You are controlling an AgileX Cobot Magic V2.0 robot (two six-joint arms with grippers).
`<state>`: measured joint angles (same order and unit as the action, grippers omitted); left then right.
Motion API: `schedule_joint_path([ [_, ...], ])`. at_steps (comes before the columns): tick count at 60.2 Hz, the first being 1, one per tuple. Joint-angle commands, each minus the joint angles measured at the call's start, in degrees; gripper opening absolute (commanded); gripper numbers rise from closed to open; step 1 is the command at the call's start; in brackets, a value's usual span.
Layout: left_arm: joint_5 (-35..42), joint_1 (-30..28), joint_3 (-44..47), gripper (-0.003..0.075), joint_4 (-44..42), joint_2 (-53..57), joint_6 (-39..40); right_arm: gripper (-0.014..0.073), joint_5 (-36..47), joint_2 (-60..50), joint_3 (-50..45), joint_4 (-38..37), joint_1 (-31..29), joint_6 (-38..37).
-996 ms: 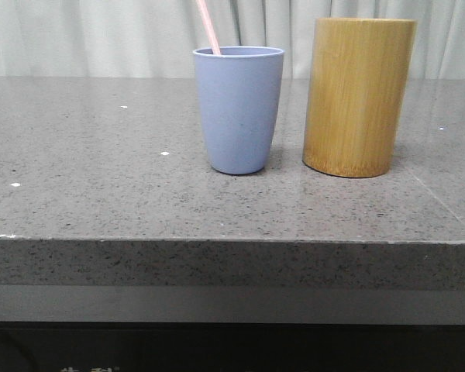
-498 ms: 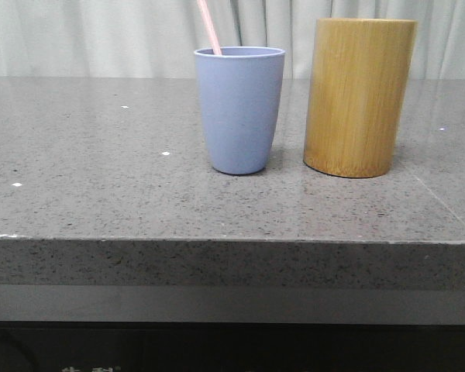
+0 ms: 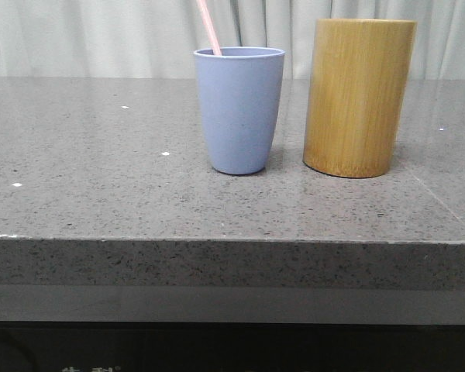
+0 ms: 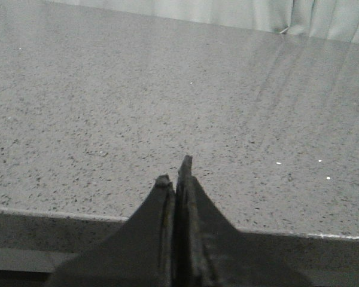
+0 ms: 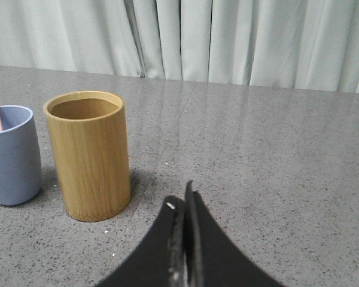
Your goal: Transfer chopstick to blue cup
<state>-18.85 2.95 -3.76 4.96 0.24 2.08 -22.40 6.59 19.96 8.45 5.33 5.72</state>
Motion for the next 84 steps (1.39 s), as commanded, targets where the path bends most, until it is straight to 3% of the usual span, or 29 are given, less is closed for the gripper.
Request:
schedule_joint_path([
  [1,7.79,-1.28,0.12,-0.0019,0.03,1.49,0.79,-0.0088,5.03,0.65,1.46,0.29,-0.24,-0.05],
  [11,11.94,-3.95,4.36,-0.0019,0.65,1.49,0.79,-0.0088,5.03,0.65,1.46,0.29,-0.24,-0.05],
  [21,11.09,-5.43,4.38,-0.0019,0.64,1.49,0.86,-0.0088,5.03,0.65,1.46,0.29,-0.24,-0.05],
  [84,10.95,-5.43,4.38,-0.0019,0.64,1.49,0.86,-0.0088,5.03,0.65,1.25,-0.69,-0.24,-0.05],
])
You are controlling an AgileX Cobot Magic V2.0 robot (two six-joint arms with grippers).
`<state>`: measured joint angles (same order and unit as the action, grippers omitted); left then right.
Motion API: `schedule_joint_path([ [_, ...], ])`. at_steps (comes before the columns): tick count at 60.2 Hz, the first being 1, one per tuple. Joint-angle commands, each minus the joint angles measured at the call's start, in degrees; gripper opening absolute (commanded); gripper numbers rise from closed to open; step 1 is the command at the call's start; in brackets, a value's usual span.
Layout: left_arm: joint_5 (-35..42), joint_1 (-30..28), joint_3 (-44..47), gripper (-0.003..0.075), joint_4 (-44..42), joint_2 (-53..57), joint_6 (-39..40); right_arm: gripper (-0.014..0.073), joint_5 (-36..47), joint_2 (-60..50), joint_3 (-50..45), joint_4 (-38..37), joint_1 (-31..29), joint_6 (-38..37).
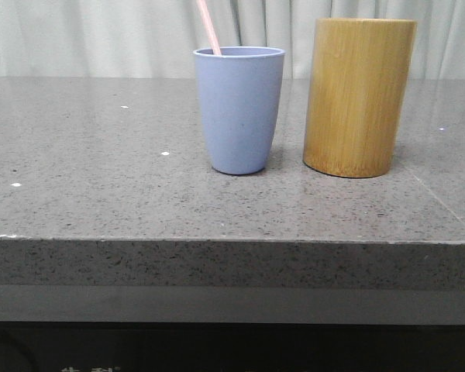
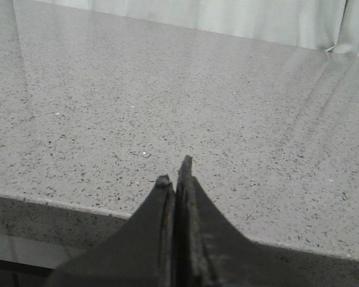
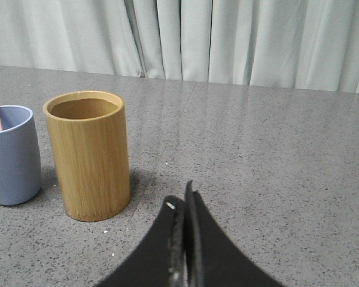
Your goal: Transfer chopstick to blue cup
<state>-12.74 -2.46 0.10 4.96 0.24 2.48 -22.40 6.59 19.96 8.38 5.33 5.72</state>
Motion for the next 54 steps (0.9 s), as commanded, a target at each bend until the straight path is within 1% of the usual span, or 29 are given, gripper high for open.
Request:
schedule_joint_path([
  [1,4.84,-0.02,0.52,-0.0019,0.64,1.49,0.46,-0.0088,5.11,0.65,1.10,-0.72,-0.24,-0.05],
  [11,4.84,-0.02,0.52,-0.0019,0.64,1.49,0.46,-0.0088,8.10,-0.16,-4.13,-0.77,-1.10,-0.05],
  [22,4.84,-0.02,0.52,-0.0019,0.64,1.49,0.46,-0.0088,14.62,-4.63,-14.16,-0.25,-3.95,-0.05],
  [27,4.84,-0.02,0.52,-0.0019,0.64,1.49,0.46,-0.0088,15.59,-6.76,-17.15,0.16,-3.96,-0.05],
  [31,4.84,-0.02,0.52,-0.0019,0.64,1.49,0.46,-0.0088,15.59,-8.51,-18.68,0.22,-3.96,-0.05],
  [39,4.84,-0.02,0.52,-0.0019,0.64,1.38,0.46,-0.0088,17.78,-8.39,-21.45,0.29,-3.91,-0.05],
  [41,4.84,-0.02,0.52,-0.0019,0.64,1.38,0.46,-0.0088,16.00,-8.39,-21.29,0.34,-3.91,-0.05],
  [45,4.84,-0.02,0.52,-0.0019,0.64,1.38,0.46,-0.0088,15.18,-8.39,-21.29,0.34,-3.91,-0.05],
  [54,4.84,-0.02,0.52,-0.0019,0.64,1.38,0.46,-0.0088,15.28,-8.39,-21.29,0.34,-3.91,-0.05],
])
